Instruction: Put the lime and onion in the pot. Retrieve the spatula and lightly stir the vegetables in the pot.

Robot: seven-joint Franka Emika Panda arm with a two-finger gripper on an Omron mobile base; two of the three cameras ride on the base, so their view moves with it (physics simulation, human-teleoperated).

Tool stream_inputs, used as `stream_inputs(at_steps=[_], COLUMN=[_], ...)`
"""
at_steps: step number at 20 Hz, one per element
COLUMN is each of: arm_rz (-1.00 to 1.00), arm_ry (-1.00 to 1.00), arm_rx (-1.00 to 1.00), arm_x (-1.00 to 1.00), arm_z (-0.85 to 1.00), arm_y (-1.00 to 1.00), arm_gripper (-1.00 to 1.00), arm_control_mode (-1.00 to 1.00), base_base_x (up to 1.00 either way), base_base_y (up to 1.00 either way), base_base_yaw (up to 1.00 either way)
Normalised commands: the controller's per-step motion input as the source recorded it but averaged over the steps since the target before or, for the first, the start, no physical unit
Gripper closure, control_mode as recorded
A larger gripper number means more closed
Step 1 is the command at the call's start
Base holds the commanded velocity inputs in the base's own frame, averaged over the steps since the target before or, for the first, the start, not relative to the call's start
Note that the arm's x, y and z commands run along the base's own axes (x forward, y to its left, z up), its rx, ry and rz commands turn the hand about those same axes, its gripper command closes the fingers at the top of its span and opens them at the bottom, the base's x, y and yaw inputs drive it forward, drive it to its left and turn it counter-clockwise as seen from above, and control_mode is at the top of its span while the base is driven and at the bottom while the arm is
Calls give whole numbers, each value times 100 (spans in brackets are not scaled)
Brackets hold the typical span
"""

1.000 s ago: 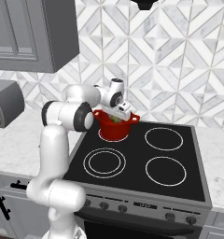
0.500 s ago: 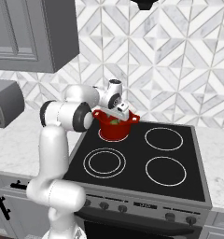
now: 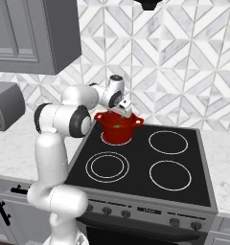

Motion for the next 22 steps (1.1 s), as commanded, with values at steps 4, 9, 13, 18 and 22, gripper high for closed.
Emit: stream_inputs(at_steps=[4,9,13,18,22], arm_rz=[10,17,10,17,9], arm_ry=[-8,-15,-2,1,6], arm_rx=[-3,-4,0,-2,0], arm_x=[-100,-100,-100,-77,0], arm_z=[40,0,-27,-37,-16], arm_y=[39,85,100,98,69], arm_gripper=[-100,-100,-100,-100,-100], arm_control_mode=[-100,-100,-100,-100,-100], base_base_x=[0,0,0,0,0], base_base_y=[0,0,0,0,0], base_base_yaw=[0,0,0,0,0])
